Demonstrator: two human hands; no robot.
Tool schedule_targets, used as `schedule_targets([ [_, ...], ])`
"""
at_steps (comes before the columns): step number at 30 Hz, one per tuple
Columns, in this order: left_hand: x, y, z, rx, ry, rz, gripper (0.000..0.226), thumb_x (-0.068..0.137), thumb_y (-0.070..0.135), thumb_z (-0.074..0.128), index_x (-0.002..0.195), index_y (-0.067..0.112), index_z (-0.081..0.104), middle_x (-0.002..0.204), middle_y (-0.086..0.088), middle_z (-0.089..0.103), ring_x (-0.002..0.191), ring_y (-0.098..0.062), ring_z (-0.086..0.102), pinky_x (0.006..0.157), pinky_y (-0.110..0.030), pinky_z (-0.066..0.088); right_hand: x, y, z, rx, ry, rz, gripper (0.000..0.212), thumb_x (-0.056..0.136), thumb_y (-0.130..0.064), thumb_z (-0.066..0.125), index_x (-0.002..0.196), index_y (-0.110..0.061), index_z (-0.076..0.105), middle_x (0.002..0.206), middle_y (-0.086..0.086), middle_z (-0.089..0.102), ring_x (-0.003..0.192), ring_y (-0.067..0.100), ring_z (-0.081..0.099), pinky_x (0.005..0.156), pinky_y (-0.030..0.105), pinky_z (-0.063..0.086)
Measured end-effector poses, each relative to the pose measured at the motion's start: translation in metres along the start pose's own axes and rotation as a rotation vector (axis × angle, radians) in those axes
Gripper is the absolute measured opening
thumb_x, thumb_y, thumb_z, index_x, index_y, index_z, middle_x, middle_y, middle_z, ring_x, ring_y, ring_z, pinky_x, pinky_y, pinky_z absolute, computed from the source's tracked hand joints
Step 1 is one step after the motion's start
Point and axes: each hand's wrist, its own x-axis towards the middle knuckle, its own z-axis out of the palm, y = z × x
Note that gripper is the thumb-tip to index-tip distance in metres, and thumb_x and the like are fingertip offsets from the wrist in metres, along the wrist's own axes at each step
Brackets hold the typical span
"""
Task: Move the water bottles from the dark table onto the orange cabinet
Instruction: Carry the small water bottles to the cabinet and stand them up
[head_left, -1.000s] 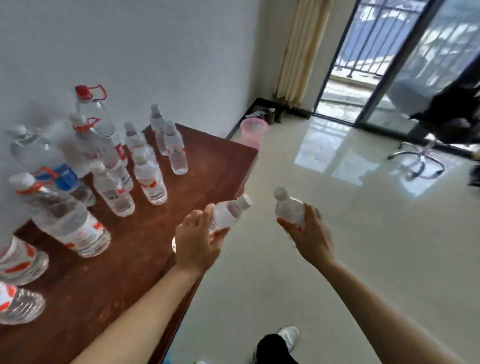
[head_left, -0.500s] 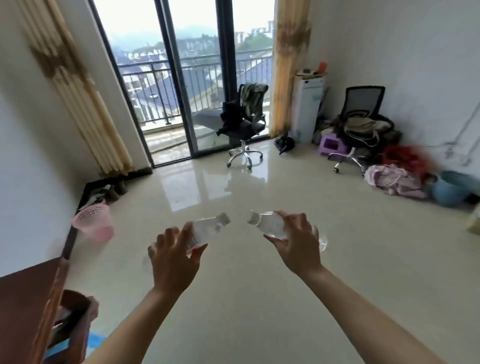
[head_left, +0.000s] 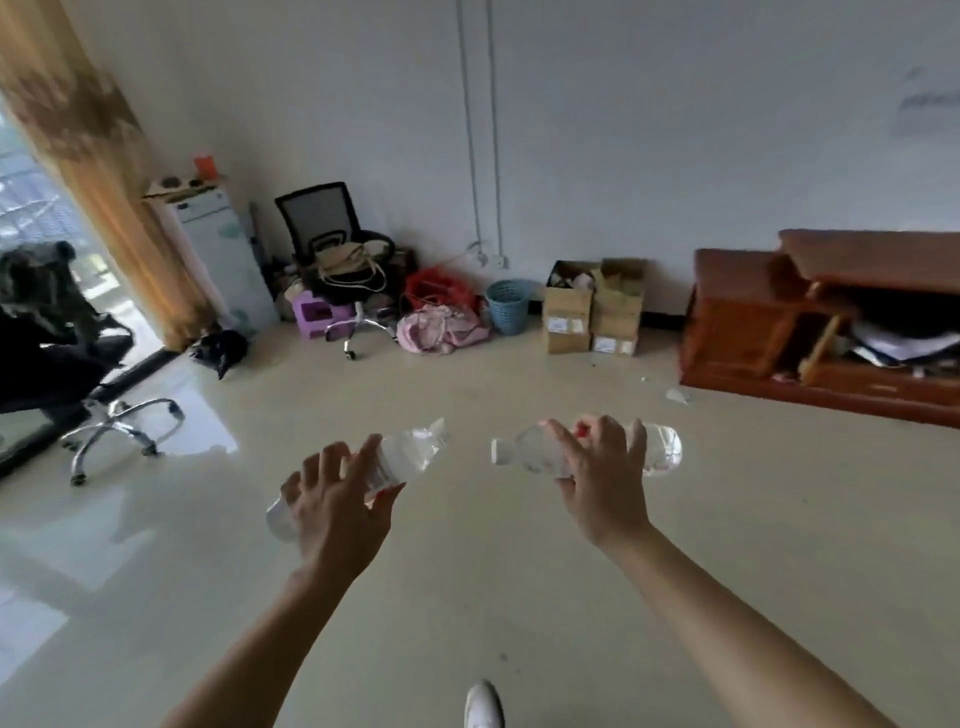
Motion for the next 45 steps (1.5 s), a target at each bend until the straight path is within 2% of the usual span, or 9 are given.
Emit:
schedule_targets([
  [4, 0.085, 0.088, 0.096, -0.085, -0.062, 0.195, 0.060, 0.074, 0.050, 0.070, 0.127, 0.026, 0.059, 0.107, -0.007, 0.057, 0.098, -0.034, 0.051, 0.083, -0.049, 0.037, 0.024, 0.115, -0.008, -0.141, -0.012, 0.154, 0.074, 0.066, -0.017, 0.089, 0.134, -0.027, 0.062, 0.118, 0.010, 0.051, 0.115, 0.034, 0.055, 0.109, 0.074, 0.027],
  [8, 0.170, 0.182, 0.176, -0.188, -0.094, 0.298, 0.065, 0.070, 0.041, 0.086, 0.126, 0.027, 0.057, 0.108, -0.007, 0.057, 0.098, -0.035, 0.053, 0.084, -0.050, 0.041, 0.065, 0.219, -0.023, -0.276, -0.009, 0.263, 0.080, 0.054, -0.010, 0.093, 0.127, -0.027, 0.066, 0.114, 0.008, 0.049, 0.108, 0.031, 0.055, 0.108, 0.070, 0.027],
  [14, 0.282, 0.346, 0.255, -0.308, -0.143, 0.528, 0.067, 0.069, 0.038, 0.087, 0.125, 0.030, 0.052, 0.109, -0.008, 0.057, 0.100, -0.035, 0.055, 0.086, -0.055, 0.044, 0.116, 0.359, -0.071, -0.462, 0.043, 0.389, 0.081, 0.049, -0.011, 0.097, 0.124, -0.023, 0.068, 0.111, 0.010, 0.052, 0.107, 0.034, 0.057, 0.107, 0.073, 0.028],
  [17, 0.317, 0.424, 0.294, -0.318, -0.183, 0.627, 0.067, 0.070, 0.041, 0.086, 0.127, 0.030, 0.054, 0.111, -0.009, 0.056, 0.103, -0.034, 0.053, 0.086, -0.056, 0.046, 0.122, 0.422, -0.086, -0.531, 0.064, 0.471, 0.079, 0.051, -0.017, 0.096, 0.125, -0.023, 0.068, 0.112, 0.010, 0.052, 0.108, 0.034, 0.058, 0.106, 0.072, 0.029],
  [21, 0.354, 0.530, 0.354, -0.322, -0.212, 0.739, 0.067, 0.071, 0.044, 0.084, 0.129, 0.030, 0.053, 0.114, -0.009, 0.057, 0.107, -0.034, 0.052, 0.088, -0.059, 0.046, 0.132, 0.519, -0.091, -0.574, 0.123, 0.537, 0.078, 0.051, -0.013, 0.094, 0.123, -0.025, 0.067, 0.112, 0.008, 0.050, 0.110, 0.034, 0.057, 0.108, 0.071, 0.026],
  [28, 0.423, 0.717, 0.448, -0.311, -0.221, 0.773, 0.068, 0.071, 0.038, 0.085, 0.129, 0.032, 0.049, 0.118, -0.010, 0.058, 0.109, -0.036, 0.052, 0.090, -0.059, 0.043, 0.177, 0.726, -0.102, -0.550, 0.100, 0.686, 0.086, 0.051, -0.012, 0.097, 0.128, -0.028, 0.063, 0.115, 0.010, 0.055, 0.110, 0.034, 0.058, 0.104, 0.073, 0.035],
  [33, 0.486, 0.822, 0.488, -0.308, -0.174, 0.749, 0.071, 0.065, 0.030, 0.089, 0.127, 0.030, 0.055, 0.118, -0.010, 0.057, 0.109, -0.036, 0.049, 0.087, -0.061, 0.044, 0.230, 0.853, -0.127, -0.566, 0.073, 0.680, 0.082, 0.058, -0.015, 0.093, 0.133, -0.029, 0.062, 0.122, 0.010, 0.054, 0.116, 0.034, 0.055, 0.108, 0.070, 0.032],
  [40, 0.563, 0.917, 0.574, -0.349, -0.166, 0.683, 0.071, 0.065, 0.026, 0.088, 0.126, 0.028, 0.052, 0.116, -0.013, 0.056, 0.105, -0.040, 0.051, 0.087, -0.063, 0.042, 0.313, 0.993, -0.120, -0.570, 0.104, 0.588, 0.074, 0.062, -0.009, 0.089, 0.128, -0.030, 0.063, 0.118, 0.008, 0.052, 0.113, 0.034, 0.055, 0.108, 0.072, 0.030],
  [45, 0.632, 0.985, 0.661, -0.367, -0.227, 0.622, 0.067, 0.069, 0.028, 0.087, 0.128, 0.028, 0.054, 0.119, -0.013, 0.056, 0.107, -0.041, 0.051, 0.087, -0.064, 0.041, 0.382, 1.096, -0.093, -0.596, 0.041, 0.578, 0.081, 0.056, -0.011, 0.095, 0.128, -0.030, 0.063, 0.118, 0.009, 0.053, 0.113, 0.034, 0.056, 0.107, 0.072, 0.031],
])
